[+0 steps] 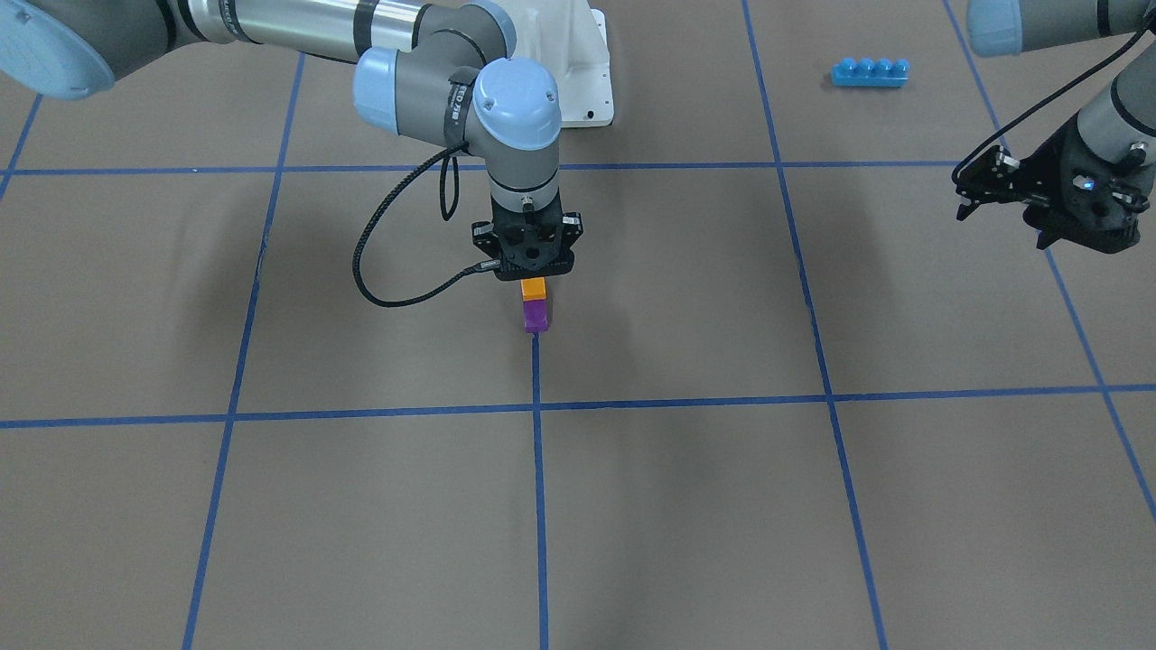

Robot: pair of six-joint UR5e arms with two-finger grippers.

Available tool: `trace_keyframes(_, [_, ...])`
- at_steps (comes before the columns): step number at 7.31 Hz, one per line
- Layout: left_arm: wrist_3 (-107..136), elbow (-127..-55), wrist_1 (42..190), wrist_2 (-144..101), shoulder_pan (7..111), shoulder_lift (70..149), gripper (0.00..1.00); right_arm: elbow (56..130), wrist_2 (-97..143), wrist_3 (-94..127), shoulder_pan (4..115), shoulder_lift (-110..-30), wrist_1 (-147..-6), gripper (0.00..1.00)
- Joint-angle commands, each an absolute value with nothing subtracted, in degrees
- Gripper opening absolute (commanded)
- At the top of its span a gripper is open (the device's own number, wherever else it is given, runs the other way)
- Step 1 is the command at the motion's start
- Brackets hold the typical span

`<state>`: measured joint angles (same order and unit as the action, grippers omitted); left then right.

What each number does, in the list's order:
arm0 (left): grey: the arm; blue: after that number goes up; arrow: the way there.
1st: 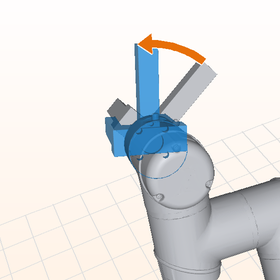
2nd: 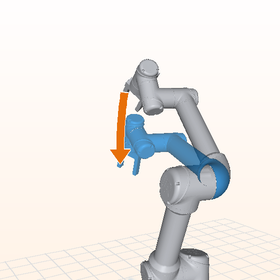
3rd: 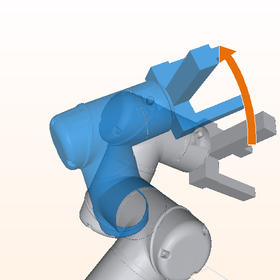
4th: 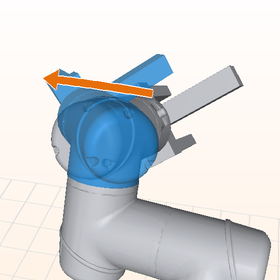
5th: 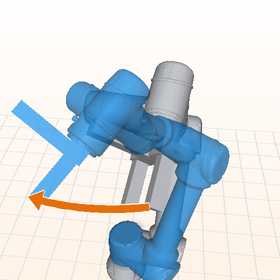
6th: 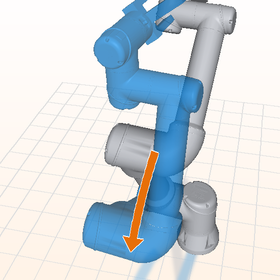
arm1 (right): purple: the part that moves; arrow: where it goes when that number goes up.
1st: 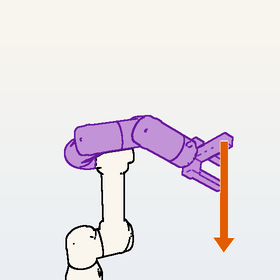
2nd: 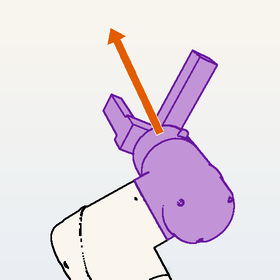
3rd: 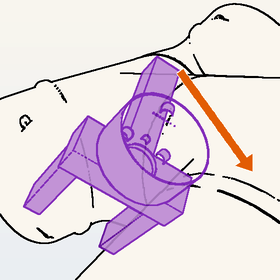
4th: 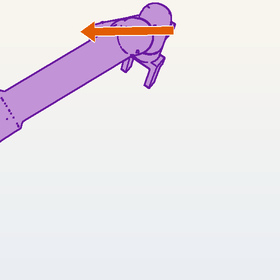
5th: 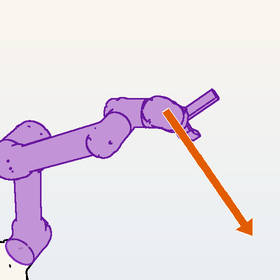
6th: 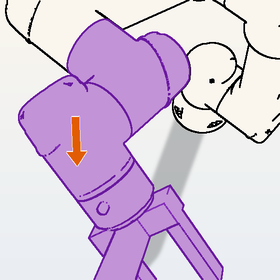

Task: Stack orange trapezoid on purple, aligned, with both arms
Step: 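Lower the orange block onto the purple block, aligning their edges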

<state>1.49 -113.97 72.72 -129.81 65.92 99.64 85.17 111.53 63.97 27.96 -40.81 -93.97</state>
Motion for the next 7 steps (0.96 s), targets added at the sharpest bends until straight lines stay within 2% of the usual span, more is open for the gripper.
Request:
trace_keyframes(1, [1.4, -113.8, 72.8, -129.8, 65.9, 99.7, 1.0, 85.1, 111.5, 64.0, 27.8, -41.0, -93.9, 0.0])
trace_keyframes(5, [1.4, -113.8, 72.8, -129.8, 65.9, 99.7, 1.0, 85.2, 111.4, 63.8, 27.5, -41.2, -93.8, 0.0])
trace_keyframes(6, [1.4, -113.8, 72.8, -129.8, 65.9, 99.7, 1.0, 85.2, 111.4, 63.8, 27.5, -41.2, -93.8, 0.21])
trace_keyframes(7, [1.4, -113.8, 72.8, -129.8, 65.9, 99.7, 1.0, 85.3, 110.7, 63.7, 27.4, -41.3, -93.8, 0.95])
